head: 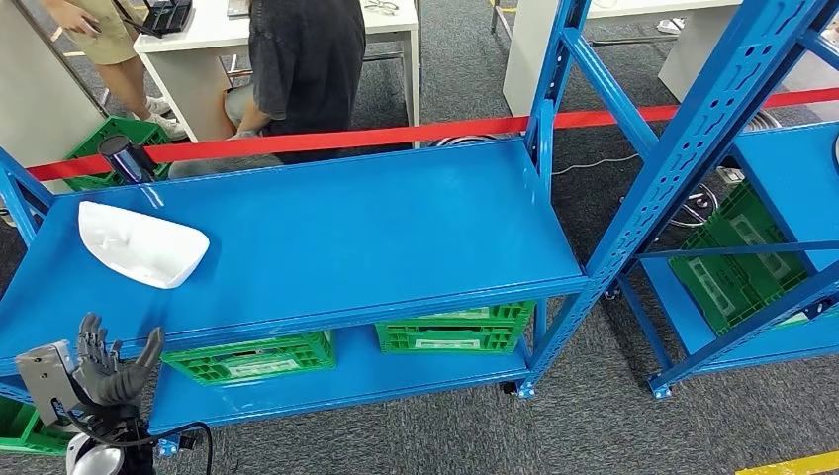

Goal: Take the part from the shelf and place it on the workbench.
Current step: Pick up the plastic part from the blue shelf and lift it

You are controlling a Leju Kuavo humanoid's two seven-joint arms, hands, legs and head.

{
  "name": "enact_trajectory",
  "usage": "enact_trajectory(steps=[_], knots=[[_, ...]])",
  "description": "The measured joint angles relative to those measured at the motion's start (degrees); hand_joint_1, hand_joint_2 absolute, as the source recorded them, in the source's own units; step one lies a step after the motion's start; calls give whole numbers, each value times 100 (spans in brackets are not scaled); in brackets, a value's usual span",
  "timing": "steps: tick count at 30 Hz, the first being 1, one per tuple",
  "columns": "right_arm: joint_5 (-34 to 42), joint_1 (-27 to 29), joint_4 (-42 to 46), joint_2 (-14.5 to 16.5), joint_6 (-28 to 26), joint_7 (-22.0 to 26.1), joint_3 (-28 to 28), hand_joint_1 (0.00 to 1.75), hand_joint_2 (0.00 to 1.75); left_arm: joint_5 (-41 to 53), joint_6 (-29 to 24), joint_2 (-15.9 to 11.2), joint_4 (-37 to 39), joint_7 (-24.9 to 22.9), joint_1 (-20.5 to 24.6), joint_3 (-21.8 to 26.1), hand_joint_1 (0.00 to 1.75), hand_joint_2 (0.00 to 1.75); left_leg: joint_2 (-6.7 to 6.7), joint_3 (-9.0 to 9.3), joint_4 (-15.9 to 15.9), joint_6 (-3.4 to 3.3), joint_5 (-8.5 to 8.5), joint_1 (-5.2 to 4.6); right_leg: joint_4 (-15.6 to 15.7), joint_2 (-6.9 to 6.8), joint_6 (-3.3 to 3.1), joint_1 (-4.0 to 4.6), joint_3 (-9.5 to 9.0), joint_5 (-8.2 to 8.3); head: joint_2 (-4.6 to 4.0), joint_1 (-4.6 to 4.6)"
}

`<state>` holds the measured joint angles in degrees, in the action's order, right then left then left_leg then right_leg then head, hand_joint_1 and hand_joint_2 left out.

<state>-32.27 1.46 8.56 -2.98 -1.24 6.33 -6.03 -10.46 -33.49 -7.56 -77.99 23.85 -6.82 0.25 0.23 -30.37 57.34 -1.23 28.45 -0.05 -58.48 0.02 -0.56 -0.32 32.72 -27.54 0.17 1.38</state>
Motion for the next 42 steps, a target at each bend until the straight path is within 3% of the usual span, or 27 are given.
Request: enact_trajectory(steps=[15,30,36,42], knots=[[31,-30,1,85,217,-136,6,0,175,-259,-10,-44,519,59,456,-534,0,175,0,0,1,4,-3,-2,0,0,1,-1,-1,1,0,-1],[94,-20,-191,-39,-15,-207,-225,0,175,-242,-104,41,823,110,538,-859,0,175,-1,-1,0,3,-1,0,0,0,0,-1,-8,0,0,-1],[-74,-25,-226,31,26,-202,-249,0,175,-305,-389,32,669,275,422,-750,0,175,1,-1,-1,4,-2,3,-1,1,0,1,-8,0,0,-1],[-299,-27,-226,79,139,-281,-255,0,175,-483,-661,44,102,680,167,-183,0,175,0,0,0,5,-3,4,-1,0,0,2,-3,0,0,-1]])
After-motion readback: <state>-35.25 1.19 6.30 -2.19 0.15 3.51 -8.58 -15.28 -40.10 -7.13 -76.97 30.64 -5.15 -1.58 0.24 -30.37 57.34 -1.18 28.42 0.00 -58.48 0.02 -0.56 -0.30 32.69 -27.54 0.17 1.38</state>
